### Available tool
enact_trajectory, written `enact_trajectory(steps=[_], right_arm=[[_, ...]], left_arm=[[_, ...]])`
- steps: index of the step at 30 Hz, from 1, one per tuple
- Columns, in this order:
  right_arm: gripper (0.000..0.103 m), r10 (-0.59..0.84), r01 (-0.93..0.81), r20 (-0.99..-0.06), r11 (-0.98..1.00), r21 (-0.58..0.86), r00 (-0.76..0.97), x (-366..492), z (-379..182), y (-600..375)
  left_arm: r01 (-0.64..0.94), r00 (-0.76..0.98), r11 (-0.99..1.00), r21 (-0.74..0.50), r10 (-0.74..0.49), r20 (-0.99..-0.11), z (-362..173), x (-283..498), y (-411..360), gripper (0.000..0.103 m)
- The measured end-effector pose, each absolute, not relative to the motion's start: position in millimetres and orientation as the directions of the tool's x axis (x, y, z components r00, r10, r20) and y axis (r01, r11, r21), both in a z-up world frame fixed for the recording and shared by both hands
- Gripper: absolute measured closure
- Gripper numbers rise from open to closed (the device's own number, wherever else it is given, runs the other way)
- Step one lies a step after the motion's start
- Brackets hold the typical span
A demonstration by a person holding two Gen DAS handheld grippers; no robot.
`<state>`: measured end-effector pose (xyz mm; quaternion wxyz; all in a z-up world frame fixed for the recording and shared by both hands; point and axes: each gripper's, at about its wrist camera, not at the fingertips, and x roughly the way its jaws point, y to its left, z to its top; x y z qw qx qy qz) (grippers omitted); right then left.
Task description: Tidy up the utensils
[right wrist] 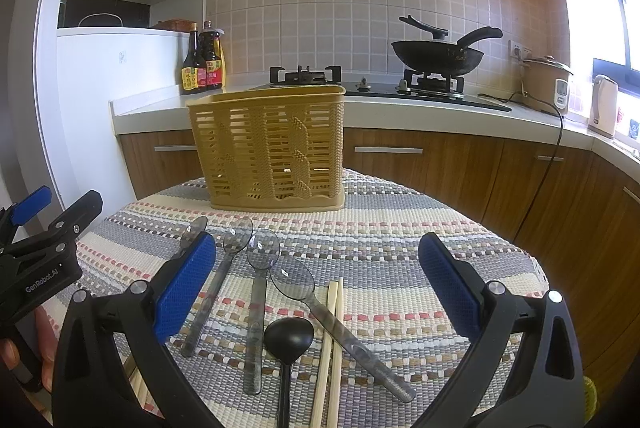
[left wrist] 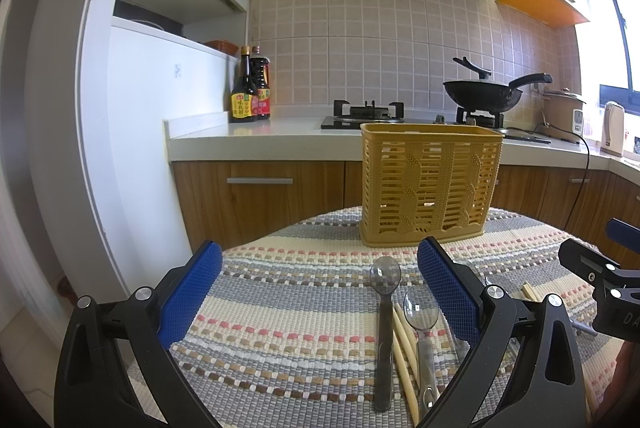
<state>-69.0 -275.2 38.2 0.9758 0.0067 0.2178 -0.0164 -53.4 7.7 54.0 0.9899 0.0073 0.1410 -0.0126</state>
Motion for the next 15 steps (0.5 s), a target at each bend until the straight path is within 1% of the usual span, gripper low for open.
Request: enact_trajectory(steps=[5, 7, 10, 13, 15], right_arm=[[0.006, -0.026, 0.033, -0.42, 0.999, 0.011, 0.907, -69, 38, -277], [0.006, -0.03, 0.036, -0.422, 0.999, 0.006, 0.906, -69, 38, -276], [0.006, -0.042, 0.048, -0.415, 0.999, 0.003, 0.909, -66, 37, -276], [0.006, -0.025, 0.036, -0.45, 0.999, 0.016, 0.893, -59, 35, -279], [0.006, -0.027, 0.032, -0.502, 0.999, 0.003, 0.864, -51, 34, -281]], left_arm=[[0.036, 0.96, 0.999, 0.009, -0.032, -0.277, 57, -57, 7, 0.008], [0.045, 0.956, 0.999, -0.003, -0.044, -0.292, 55, -55, 5, 0.008], [0.06, 0.933, 0.997, -0.049, -0.074, -0.353, 45, -41, 14, 0.008], [0.096, 0.891, 0.989, -0.11, -0.134, -0.434, 41, -23, 24, 0.008], [0.122, 0.847, 0.982, -0.142, -0.178, -0.5, 41, -7, 30, 0.009]])
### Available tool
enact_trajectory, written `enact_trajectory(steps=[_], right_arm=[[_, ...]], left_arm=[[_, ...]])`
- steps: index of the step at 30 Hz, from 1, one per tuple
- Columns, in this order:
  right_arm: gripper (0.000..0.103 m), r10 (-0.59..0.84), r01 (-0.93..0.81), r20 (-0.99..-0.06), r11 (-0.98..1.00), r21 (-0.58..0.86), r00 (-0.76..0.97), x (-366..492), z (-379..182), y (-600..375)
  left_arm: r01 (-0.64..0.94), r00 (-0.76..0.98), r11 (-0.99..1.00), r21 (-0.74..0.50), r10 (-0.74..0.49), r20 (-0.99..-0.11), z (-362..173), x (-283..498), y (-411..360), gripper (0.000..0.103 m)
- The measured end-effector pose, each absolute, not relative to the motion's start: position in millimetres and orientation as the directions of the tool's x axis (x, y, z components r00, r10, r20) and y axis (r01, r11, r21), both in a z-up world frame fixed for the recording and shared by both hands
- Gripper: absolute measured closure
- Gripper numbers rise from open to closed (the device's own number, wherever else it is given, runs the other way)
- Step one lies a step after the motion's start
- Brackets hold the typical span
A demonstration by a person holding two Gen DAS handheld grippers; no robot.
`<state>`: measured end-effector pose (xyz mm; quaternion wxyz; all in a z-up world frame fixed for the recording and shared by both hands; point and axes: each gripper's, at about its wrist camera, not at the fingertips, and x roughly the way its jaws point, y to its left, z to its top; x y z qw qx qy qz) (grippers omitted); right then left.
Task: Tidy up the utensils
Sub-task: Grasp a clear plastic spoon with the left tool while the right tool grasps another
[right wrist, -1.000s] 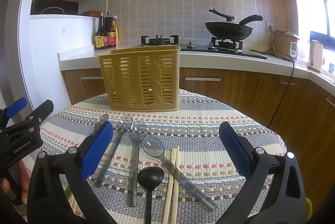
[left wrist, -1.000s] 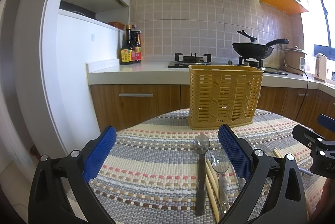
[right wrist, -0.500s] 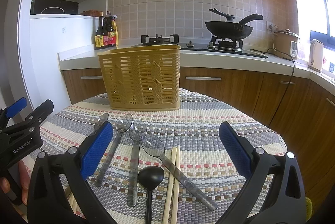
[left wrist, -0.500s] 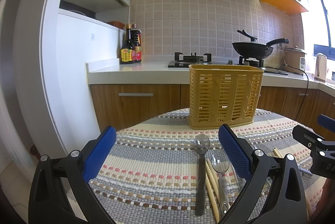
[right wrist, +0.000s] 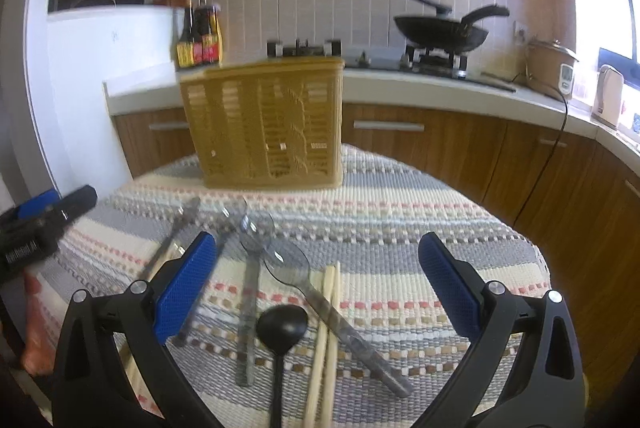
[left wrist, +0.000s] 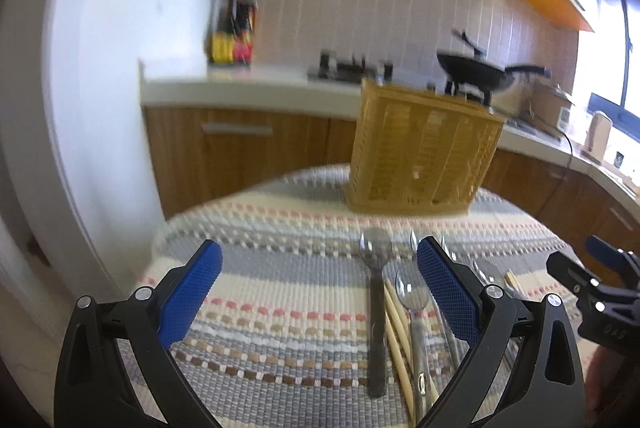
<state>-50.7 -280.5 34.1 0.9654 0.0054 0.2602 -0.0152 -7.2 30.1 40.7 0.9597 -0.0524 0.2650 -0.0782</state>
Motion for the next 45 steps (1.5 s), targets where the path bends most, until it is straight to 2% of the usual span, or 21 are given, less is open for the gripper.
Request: enact_trajectory(steps=[7, 9, 11, 13, 15, 17, 18, 21, 25, 30, 36, 37, 39, 42, 45], right_arm=[[0.007, 0.052, -0.058, -0.624, 0.998, 0.01, 0.78, -19, 41, -292], [0.008, 0.077, -0.086, -0.692, 0.996, 0.021, 0.717, -8, 40, -295], [0.013, 0.099, -0.125, -0.757, 0.992, 0.024, 0.646, 9, 39, -299], [0.018, 0.125, -0.145, -0.81, 0.988, 0.05, 0.572, 27, 35, -304], [0.022, 0.172, -0.187, -0.875, 0.978, 0.095, 0.452, 49, 26, -307], [0.026, 0.213, -0.239, -0.905, 0.962, 0.13, 0.367, 61, 18, -304], [0.028, 0.242, -0.26, -0.912, 0.953, 0.158, 0.331, 63, 15, -302], [0.033, 0.238, -0.3, -0.94, 0.94, 0.16, 0.245, 72, 3, -293], [0.038, 0.167, -0.377, -0.959, 0.924, 0.071, 0.23, 79, -3, -274], [0.048, 0.076, -0.437, -0.974, 0.899, -0.026, 0.213, 88, -29, -242], [0.062, 0.053, -0.469, -0.979, 0.882, -0.045, 0.195, 82, -39, -217], [0.063, 0.053, -0.469, -0.98, 0.882, -0.044, 0.192, 81, -41, -213], [0.072, 0.052, -0.47, -0.982, 0.882, -0.04, 0.181, 81, -38, -209], [0.073, 0.048, -0.467, -0.983, 0.883, -0.041, 0.177, 78, -31, -197], [0.073, 0.052, -0.46, -0.981, 0.887, -0.04, 0.186, 80, -27, -195]], left_arm=[[0.238, 0.601, 0.908, -0.345, -0.416, -0.682, 36, 64, 36, 0.015], [0.244, 0.513, 0.9, -0.36, -0.435, -0.74, 26, 83, 26, 0.02], [0.242, 0.452, 0.907, -0.345, -0.42, -0.787, 15, 100, 14, 0.033], [0.243, 0.405, 0.909, -0.338, -0.412, -0.816, 5, 115, 3, 0.038], [0.245, 0.33, 0.889, -0.386, -0.451, -0.83, -6, 132, -6, 0.039], [0.227, 0.284, 0.885, -0.407, -0.46, -0.841, -14, 145, -13, 0.048], [0.223, 0.273, 0.887, -0.405, -0.456, -0.847, -15, 149, -16, 0.049], [0.234, 0.258, 0.898, -0.372, -0.426, -0.867, -14, 159, -27, 0.05], [0.249, 0.238, 0.907, -0.34, -0.397, -0.886, -14, 167, -44, 0.051], [0.264, 0.244, 0.923, -0.279, -0.343, -0.907, -13, 176, -73, 0.051], [0.314, 0.26, 0.94, -0.131, -0.218, -0.941, -27, 162, -121, 0.053], [0.318, 0.263, 0.943, -0.102, -0.191, -0.946, -28, 161, -130, 0.054], [0.319, 0.266, 0.945, -0.072, -0.162, -0.95, -29, 159, -142, 0.057], [0.311, 0.287, 0.95, -0.019, -0.113, -0.951, -31, 155, -160, 0.071], [0.299, 0.299, 0.953, -0.045, -0.138, -0.944, -28, 155, -161, 0.072]])
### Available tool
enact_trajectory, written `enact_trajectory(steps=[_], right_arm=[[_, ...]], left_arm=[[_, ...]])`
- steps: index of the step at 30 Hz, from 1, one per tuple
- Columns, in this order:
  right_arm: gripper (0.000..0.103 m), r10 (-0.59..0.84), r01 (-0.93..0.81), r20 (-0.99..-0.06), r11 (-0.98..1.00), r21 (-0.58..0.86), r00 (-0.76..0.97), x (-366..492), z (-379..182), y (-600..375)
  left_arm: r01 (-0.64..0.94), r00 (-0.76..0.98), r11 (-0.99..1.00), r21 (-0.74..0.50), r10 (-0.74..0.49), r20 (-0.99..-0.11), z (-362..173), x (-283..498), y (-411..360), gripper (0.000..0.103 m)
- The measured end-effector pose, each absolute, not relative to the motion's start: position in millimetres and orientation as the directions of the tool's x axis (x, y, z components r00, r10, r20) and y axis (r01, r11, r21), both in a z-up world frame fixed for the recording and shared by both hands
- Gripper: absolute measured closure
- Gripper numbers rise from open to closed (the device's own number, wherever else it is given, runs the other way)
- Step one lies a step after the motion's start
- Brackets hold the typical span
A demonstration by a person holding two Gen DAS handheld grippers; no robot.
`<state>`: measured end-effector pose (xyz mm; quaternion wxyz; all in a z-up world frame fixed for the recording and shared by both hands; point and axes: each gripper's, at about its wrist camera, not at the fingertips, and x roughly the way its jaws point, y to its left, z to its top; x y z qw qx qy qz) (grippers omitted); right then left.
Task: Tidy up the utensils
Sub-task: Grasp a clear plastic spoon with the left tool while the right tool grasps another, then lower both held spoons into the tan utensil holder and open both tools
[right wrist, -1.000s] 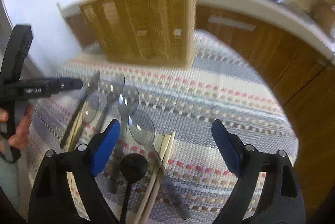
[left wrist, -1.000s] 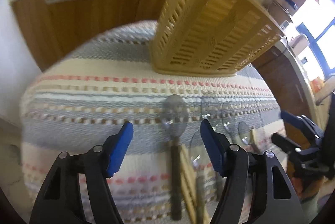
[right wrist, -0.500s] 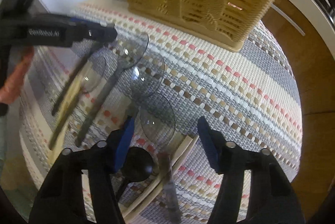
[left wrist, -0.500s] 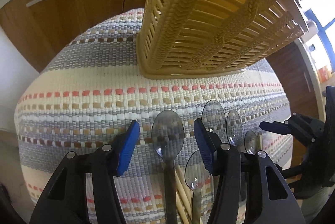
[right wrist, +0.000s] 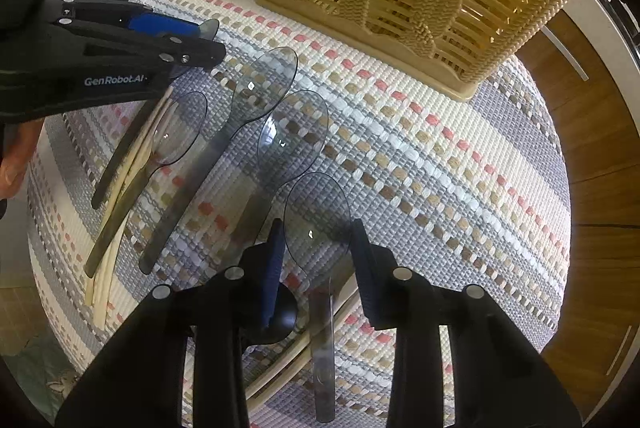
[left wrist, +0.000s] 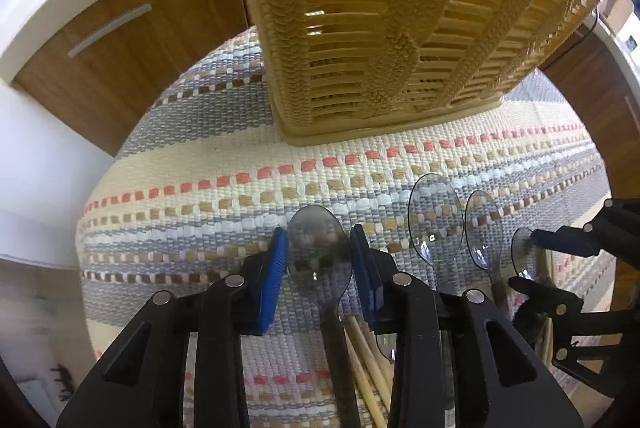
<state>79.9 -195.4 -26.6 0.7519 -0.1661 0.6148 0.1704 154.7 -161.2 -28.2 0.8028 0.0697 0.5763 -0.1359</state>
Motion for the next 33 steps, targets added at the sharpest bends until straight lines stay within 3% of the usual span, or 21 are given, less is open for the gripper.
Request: enact_trajectory(steps=[10, 18, 26, 33], right_arm=[[0.073, 0.192, -0.429, -0.907, 0.903, 0.014, 0.376, 52, 44, -221], [0.073, 0.364, -0.362, -0.685, 0.919, 0.154, 0.631, 39, 132, -258], [0.073, 0.285, -0.221, -0.407, 0.955, 0.198, 0.868, 57, 197, -286], [0.073, 0.175, -0.124, -0.254, 0.971, 0.206, 0.951, 98, 210, -296]], left_arm=[[0.331, 0.532, 0.931, -0.151, -0.317, -0.785, 34, 94, -181, 0.073], [0.366, 0.708, 0.916, -0.168, -0.391, -0.588, 137, 83, -149, 0.073], [0.314, 0.866, 0.945, -0.092, -0.325, -0.381, 220, 103, -112, 0.073], [0.282, 0.913, 0.959, -0.022, -0.276, -0.3, 234, 128, -119, 0.073]])
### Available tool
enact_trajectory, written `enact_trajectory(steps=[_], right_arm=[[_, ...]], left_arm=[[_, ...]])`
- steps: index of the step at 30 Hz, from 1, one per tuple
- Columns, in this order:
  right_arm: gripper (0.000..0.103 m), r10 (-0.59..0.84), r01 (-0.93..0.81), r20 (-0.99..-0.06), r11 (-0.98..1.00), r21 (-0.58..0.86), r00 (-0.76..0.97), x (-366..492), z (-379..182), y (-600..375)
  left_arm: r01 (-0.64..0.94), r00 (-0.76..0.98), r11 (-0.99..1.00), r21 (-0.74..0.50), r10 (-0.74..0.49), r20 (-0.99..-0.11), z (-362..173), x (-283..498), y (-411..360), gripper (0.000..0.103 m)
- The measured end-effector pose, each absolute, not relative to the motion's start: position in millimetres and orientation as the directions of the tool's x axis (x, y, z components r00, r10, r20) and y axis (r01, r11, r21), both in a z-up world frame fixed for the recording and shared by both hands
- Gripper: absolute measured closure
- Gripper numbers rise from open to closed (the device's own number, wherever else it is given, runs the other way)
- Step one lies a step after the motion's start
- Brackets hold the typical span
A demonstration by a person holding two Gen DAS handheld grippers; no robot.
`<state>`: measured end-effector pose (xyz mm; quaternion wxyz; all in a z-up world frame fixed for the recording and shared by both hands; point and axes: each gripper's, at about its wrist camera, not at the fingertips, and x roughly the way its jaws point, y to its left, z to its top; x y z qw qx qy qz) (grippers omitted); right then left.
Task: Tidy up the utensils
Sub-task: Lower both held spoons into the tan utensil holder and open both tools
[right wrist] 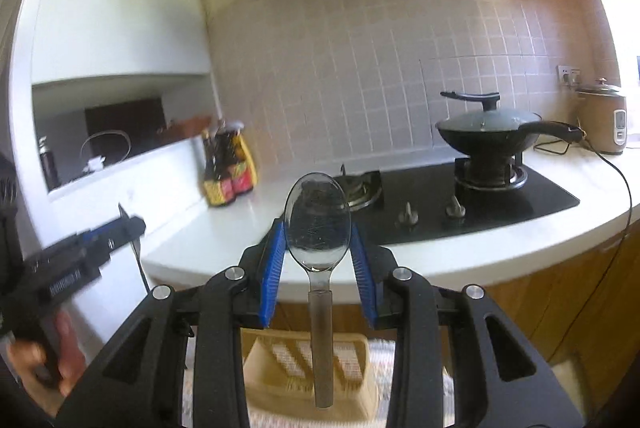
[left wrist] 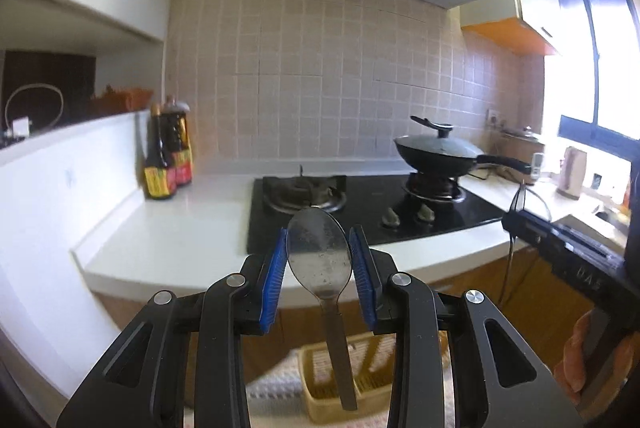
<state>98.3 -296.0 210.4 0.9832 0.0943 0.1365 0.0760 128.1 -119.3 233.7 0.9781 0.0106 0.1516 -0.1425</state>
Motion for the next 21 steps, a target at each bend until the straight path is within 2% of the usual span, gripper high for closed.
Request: enact_trajectory(steps=[5, 14, 21], right_arm=[[0.073, 0.109, -0.076, -0.254, 0.988, 0.135, 0.961, 122, 182, -287], [0.073, 0.125, -0.072, -0.315, 0.982, 0.176, 0.941, 154, 131, -292], [0.072, 0.135, -0.082, -0.329, 0.982, 0.169, 0.934, 147, 116, -289]], left_arm=[[0.267, 0.915, 0.964, 0.009, -0.25, -0.316, 220, 154, -120, 0.073], [0.257, 0.905, 0.966, 0.006, -0.238, -0.353, 168, 183, -118, 0.073], [0.268, 0.895, 0.963, 0.015, -0.244, -0.373, 146, 180, -120, 0.072]])
